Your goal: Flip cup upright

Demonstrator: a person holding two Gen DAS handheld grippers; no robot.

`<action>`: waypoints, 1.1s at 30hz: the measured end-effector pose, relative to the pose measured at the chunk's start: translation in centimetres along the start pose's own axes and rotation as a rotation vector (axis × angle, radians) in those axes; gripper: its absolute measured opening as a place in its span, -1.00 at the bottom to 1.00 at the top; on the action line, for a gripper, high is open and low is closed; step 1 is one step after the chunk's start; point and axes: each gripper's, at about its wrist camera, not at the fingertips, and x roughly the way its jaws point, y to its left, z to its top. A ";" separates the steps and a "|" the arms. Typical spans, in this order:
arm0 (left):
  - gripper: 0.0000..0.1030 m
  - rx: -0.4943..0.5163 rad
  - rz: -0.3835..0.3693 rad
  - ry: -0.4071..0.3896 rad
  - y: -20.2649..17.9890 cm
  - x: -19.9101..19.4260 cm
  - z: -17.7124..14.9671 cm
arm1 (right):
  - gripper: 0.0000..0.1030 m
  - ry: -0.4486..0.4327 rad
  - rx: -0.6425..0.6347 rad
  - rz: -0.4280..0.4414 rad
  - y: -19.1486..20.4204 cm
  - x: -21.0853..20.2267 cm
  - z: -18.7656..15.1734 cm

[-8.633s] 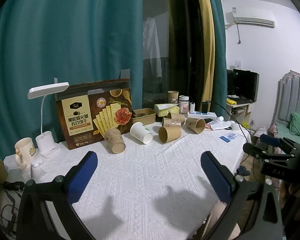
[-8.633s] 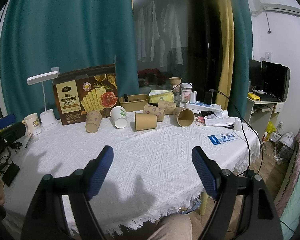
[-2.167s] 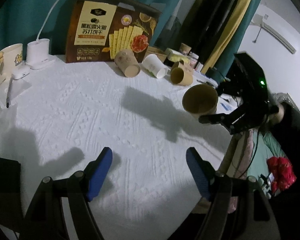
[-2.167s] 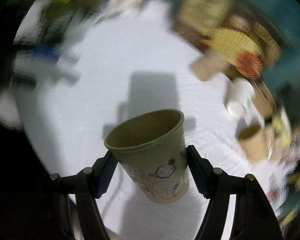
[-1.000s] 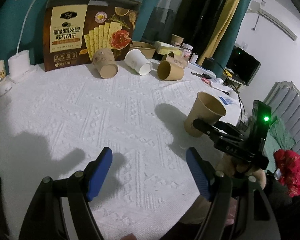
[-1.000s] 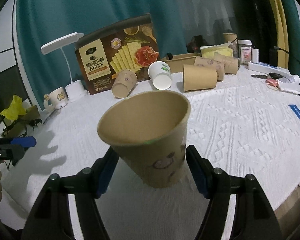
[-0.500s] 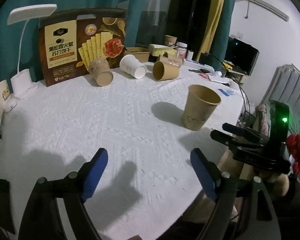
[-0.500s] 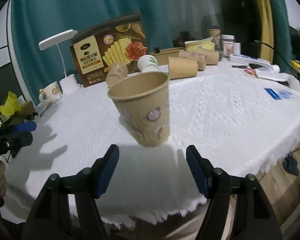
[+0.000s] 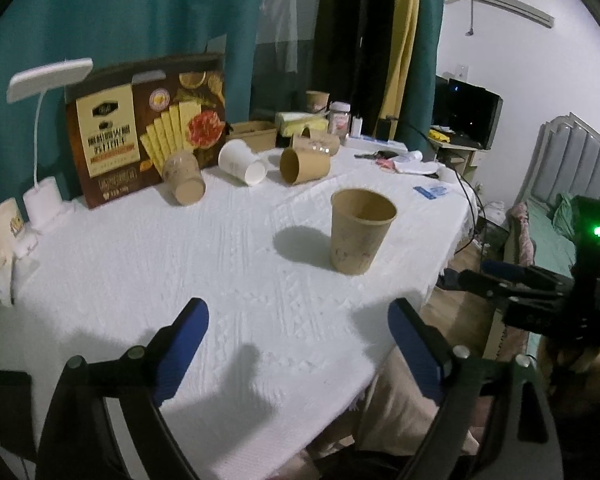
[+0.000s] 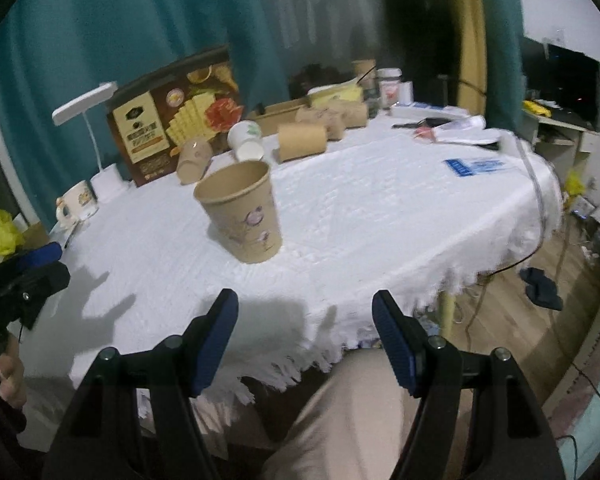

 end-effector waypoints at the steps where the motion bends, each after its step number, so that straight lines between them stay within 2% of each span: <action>1: 0.78 0.004 0.004 -0.007 -0.2 -0.3 0.3 | 0.30 -0.007 0.000 -0.007 0.0 -0.7 0.3; 10: 0.79 0.004 -0.018 -0.188 -1.8 -4.4 3.4 | 0.32 -0.115 -0.035 -0.027 1.0 -6.5 3.0; 22: 0.83 0.003 -0.025 -0.442 -1.3 -12.1 7.1 | 0.45 -0.332 -0.087 -0.056 4.2 -14.8 6.7; 27: 0.89 0.015 -0.025 -0.508 -0.6 -14.3 8.0 | 0.54 -0.427 -0.116 -0.078 6.1 -18.0 8.2; 30: 0.89 0.058 -0.003 -0.520 -0.6 -15.0 8.4 | 0.59 -0.464 -0.117 -0.081 6.8 -19.2 8.8; 33: 0.89 0.059 0.010 -0.522 -0.3 -15.2 8.5 | 0.61 -0.480 -0.115 -0.085 7.4 -19.5 9.4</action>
